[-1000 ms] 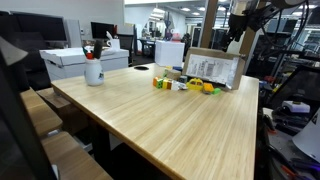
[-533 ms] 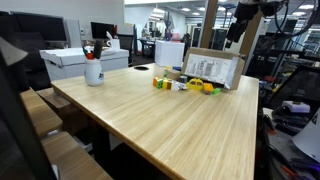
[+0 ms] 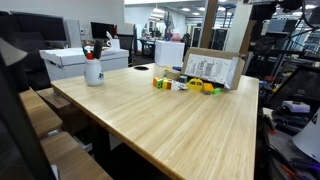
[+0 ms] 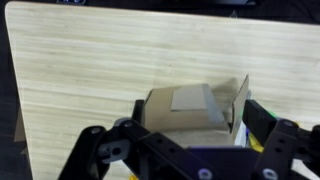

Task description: Move the box forward then turn it over

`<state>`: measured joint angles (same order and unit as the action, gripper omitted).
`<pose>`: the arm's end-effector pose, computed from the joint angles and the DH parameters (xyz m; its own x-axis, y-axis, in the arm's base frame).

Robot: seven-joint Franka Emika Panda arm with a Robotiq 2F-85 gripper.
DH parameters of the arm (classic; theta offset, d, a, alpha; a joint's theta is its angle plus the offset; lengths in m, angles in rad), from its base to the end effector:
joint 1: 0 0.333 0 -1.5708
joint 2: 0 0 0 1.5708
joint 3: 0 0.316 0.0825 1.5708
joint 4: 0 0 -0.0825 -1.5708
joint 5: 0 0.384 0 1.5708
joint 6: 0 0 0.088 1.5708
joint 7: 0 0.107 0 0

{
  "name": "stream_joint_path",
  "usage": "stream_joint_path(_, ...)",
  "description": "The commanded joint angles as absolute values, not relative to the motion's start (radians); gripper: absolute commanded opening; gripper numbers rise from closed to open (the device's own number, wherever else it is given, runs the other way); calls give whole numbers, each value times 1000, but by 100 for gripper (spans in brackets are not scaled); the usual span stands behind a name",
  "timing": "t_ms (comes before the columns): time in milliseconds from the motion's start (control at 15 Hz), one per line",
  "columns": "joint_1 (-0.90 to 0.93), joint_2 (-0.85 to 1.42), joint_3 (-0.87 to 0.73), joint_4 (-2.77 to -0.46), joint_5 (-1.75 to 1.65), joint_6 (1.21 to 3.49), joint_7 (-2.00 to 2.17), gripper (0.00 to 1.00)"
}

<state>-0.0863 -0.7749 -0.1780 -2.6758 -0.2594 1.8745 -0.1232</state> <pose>0.3002 -0.1012 0.4573 0.9988 -0.0100 -0.0485 -0.0043 -0.9933 0.1153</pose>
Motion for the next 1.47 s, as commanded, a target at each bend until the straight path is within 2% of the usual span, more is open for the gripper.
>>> stream_joint_path(0, -100, -781, -164, -2675, -251, 1848, -135, 100)
stream_joint_path(467, -101, -794, -166, -2697, -248, 1857, -130, 100)
stream_joint_path(933, -141, -937, -243, -2834, -166, 1904, -134, 100)
stream_joint_path(1000, -133, -901, -248, -2774, -143, 1886, -141, 100)
stream_joint_path(1400, -124, -924, -162, -2786, -138, 1999, -70, 100)
